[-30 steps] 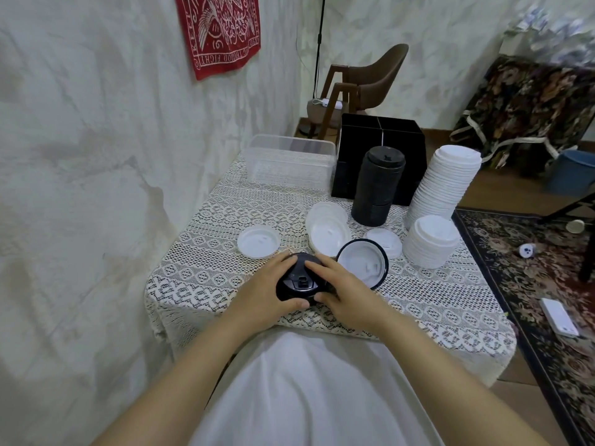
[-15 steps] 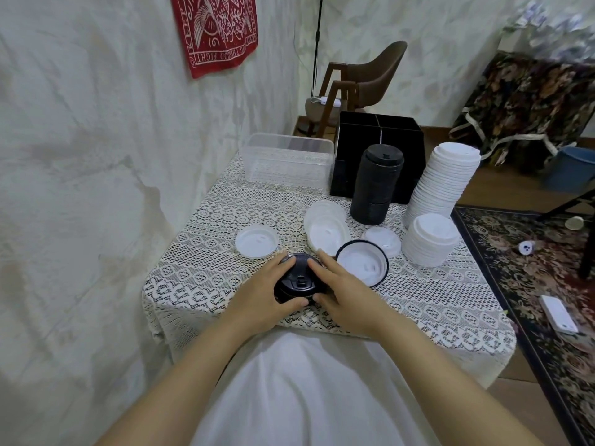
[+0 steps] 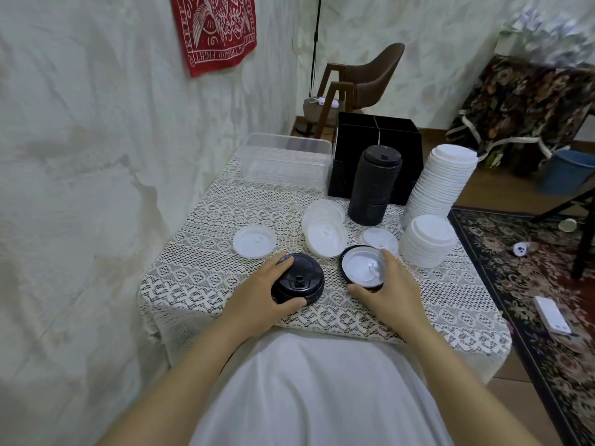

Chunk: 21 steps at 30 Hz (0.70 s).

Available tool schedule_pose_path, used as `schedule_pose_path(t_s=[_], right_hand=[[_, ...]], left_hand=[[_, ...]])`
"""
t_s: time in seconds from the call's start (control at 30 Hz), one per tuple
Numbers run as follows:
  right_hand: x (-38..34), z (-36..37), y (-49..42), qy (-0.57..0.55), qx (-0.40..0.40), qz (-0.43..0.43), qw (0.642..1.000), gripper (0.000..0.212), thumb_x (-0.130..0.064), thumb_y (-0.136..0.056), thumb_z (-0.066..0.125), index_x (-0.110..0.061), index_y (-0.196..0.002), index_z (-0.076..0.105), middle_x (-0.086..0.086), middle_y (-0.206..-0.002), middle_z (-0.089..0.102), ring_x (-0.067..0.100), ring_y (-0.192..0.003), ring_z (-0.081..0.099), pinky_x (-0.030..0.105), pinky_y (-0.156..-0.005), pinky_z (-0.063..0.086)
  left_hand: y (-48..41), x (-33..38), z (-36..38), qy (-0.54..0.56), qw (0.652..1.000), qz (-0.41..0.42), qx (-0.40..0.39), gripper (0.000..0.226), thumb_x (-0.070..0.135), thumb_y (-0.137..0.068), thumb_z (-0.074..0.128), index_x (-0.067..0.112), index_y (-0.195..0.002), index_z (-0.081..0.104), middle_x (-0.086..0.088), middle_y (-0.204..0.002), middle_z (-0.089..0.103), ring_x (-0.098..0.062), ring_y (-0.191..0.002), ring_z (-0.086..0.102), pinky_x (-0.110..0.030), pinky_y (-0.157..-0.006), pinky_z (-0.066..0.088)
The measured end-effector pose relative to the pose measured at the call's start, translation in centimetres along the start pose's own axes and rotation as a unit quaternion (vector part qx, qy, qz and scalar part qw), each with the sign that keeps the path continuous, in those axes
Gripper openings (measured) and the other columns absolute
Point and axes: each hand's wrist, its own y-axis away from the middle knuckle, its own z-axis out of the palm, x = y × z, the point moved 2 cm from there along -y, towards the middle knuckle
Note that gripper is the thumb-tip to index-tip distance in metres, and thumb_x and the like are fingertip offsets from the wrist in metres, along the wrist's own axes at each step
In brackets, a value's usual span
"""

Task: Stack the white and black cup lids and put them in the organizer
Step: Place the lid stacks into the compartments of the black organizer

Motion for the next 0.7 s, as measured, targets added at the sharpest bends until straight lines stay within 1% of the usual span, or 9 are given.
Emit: schedule_pose_path(t_s=[0.1,0.23,0.37,0.43,0.5,0.53,0.6,0.63,0.7], right_hand=[[0.0,-0.1,-0.2,-0.062,0.023,0.010,0.998,0.088,-0.044,-0.074,0.080,-0.014,-0.146,0.039,0.005,-0.144,0.048,0.025,-0.131,0.043,0.042,-0.110,0.036],[-0.2,-0.7,-0.1,-0.067,0.025,0.002,0.997,0.080,-0.035,-0.078,0.080,-0.013,-0.144,0.041,0.006,-0.141,0.042,0.024,-0.132,0.038,0.035,-0.107,0.032],[0.1,-2.1,0.0,0.024,0.080,-0.060,0.995,0.064,-0.012,-0.080,0.075,-0.006,-0.137,0.046,0.015,-0.145,0.033,0.035,-0.131,0.039,0.043,-0.104,0.040],[0.3,-2.4,-0.2,0.103,0.131,-0.126,0.978,0.060,0.009,-0.072,0.071,0.003,-0.129,0.050,0.026,-0.143,0.036,0.046,-0.126,0.042,0.052,-0.092,0.049],[0.7,-2.3,-0.2,0.151,0.149,-0.156,0.965,0.072,0.023,-0.059,0.068,0.006,-0.126,0.052,0.031,-0.141,0.039,0.050,-0.119,0.046,0.054,-0.074,0.056],[0.8,-2.2,-0.2,0.169,0.147,-0.164,0.961,0.080,0.024,-0.053,0.070,0.006,-0.129,0.052,0.030,-0.142,0.039,0.049,-0.117,0.047,0.053,-0.070,0.057],[0.8,-1.9,0.1,0.209,0.132,-0.188,0.951,0.096,0.017,-0.046,0.079,0.002,-0.136,0.050,0.025,-0.143,0.041,0.043,-0.115,0.051,0.049,-0.076,0.057],[0.7,-1.6,0.3,0.226,0.123,-0.208,0.944,0.098,0.014,-0.046,0.079,0.000,-0.138,0.049,0.022,-0.144,0.042,0.040,-0.115,0.052,0.048,-0.081,0.056],[0.3,-1.1,0.7,0.224,0.109,-0.258,0.934,0.083,0.013,-0.053,0.074,-0.001,-0.133,0.056,0.017,-0.147,0.042,0.036,-0.119,0.050,0.050,-0.089,0.053]], left_hand=[[0.0,0.0,0.0,0.002,1.000,0.001,-0.002,0.081,0.048,-0.082,0.070,0.034,-0.150,0.028,0.020,-0.157,0.016,-0.005,-0.141,0.025,-0.029,-0.112,0.026],[0.0,0.0,-0.1,0.000,1.000,0.000,-0.002,0.081,0.048,-0.082,0.070,0.034,-0.150,0.028,0.020,-0.158,0.016,-0.006,-0.142,0.025,-0.032,-0.114,0.027],[0.1,0.1,-0.1,-0.001,1.000,0.003,-0.002,0.080,0.049,-0.082,0.069,0.034,-0.150,0.027,0.020,-0.158,0.016,-0.006,-0.142,0.024,-0.032,-0.114,0.027],[0.0,0.1,0.0,-0.002,1.000,0.005,-0.002,0.080,0.048,-0.083,0.069,0.033,-0.150,0.027,0.019,-0.158,0.016,-0.006,-0.142,0.024,-0.030,-0.113,0.025],[0.0,0.1,0.0,-0.003,1.000,0.004,-0.002,0.080,0.048,-0.083,0.069,0.033,-0.150,0.027,0.018,-0.158,0.016,-0.006,-0.143,0.023,-0.029,-0.113,0.025],[0.0,0.1,0.0,-0.004,1.000,0.005,-0.002,0.080,0.048,-0.083,0.069,0.033,-0.150,0.027,0.018,-0.158,0.016,-0.006,-0.143,0.023,-0.029,-0.113,0.025],[0.1,0.2,-0.1,-0.005,1.000,0.005,-0.002,0.080,0.048,-0.083,0.069,0.033,-0.150,0.027,0.018,-0.158,0.016,-0.006,-0.142,0.024,-0.029,-0.112,0.026],[0.2,0.2,-0.1,-0.003,1.000,0.004,-0.001,0.080,0.048,-0.083,0.069,0.033,-0.150,0.027,0.019,-0.158,0.016,-0.006,-0.142,0.024,-0.030,-0.112,0.026],[0.2,0.2,-0.1,0.003,1.000,0.002,-0.002,0.080,0.048,-0.083,0.069,0.034,-0.150,0.027,0.019,-0.158,0.015,-0.006,-0.142,0.024,-0.032,-0.114,0.027]])
